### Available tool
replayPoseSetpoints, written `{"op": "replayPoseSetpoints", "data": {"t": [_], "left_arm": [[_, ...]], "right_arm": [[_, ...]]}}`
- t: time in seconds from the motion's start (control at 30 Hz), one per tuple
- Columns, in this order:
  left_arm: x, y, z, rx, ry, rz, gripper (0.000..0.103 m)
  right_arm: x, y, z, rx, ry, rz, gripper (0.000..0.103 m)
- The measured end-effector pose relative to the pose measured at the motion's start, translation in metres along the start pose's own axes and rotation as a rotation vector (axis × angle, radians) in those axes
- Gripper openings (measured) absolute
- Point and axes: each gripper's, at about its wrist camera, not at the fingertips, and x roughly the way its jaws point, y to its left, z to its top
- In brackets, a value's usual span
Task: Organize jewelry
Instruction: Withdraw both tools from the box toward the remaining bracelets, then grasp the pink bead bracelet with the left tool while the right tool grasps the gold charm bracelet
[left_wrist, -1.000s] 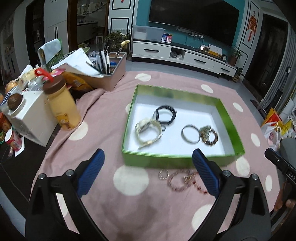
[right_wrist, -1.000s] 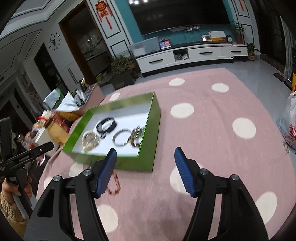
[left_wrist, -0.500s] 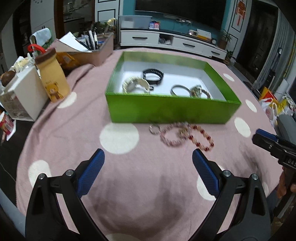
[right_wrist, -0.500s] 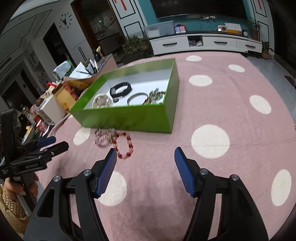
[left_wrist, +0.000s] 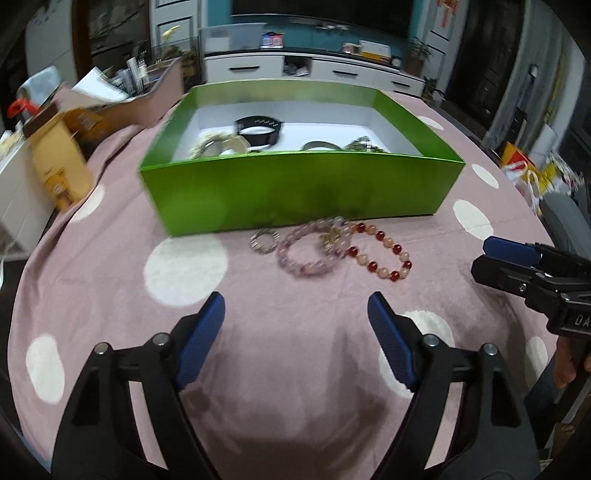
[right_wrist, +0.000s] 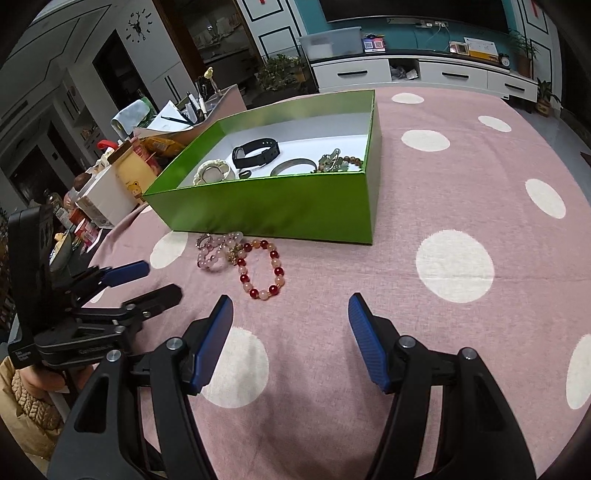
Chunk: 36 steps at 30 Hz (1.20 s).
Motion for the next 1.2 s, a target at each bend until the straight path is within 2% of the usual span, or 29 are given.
{"op": "replayPoseSetpoints", "data": {"t": [0.23, 0.33, 0.43, 0.53, 0.63, 0.77, 0.9, 1.2], "left_arm": [[0.024, -0.017, 0.022, 0.102, 0.004, -0.018, 0.06], [0.034, -0.02, 0.027, 0.139, 0.017, -0.015, 0.054], [0.043, -0.02, 0.03, 0.165, 0.049, -0.026, 0.044], [0.048, -0.021, 0.029, 0.192, 0.067, -0.036, 0.023], [0.048, -0.02, 0.027, 0.194, 0.061, -0.044, 0.012], [0.039, -0.008, 0.028, 0.11, 0.022, -0.061, 0.007], [0.019, 0.008, 0.033, 0.01, -0.036, -0.118, 0.007], [-0.012, 0.037, 0.029, -0.124, -0.107, -0.125, 0.007]], "right_arm": [[0.005, -0.007, 0.0, 0.026, 0.011, -0.006, 0.065], [0.007, -0.009, 0.001, 0.031, 0.013, -0.008, 0.065], [0.009, -0.01, 0.002, 0.035, 0.015, -0.008, 0.065], [0.011, -0.011, 0.002, 0.038, 0.017, -0.008, 0.065], [0.013, -0.011, 0.003, 0.038, 0.019, -0.008, 0.065], [0.017, -0.008, 0.004, 0.028, 0.026, -0.003, 0.065], [0.022, -0.001, 0.005, 0.005, 0.038, 0.01, 0.065], [0.041, 0.035, 0.017, -0.127, 0.032, 0.091, 0.063]]}}
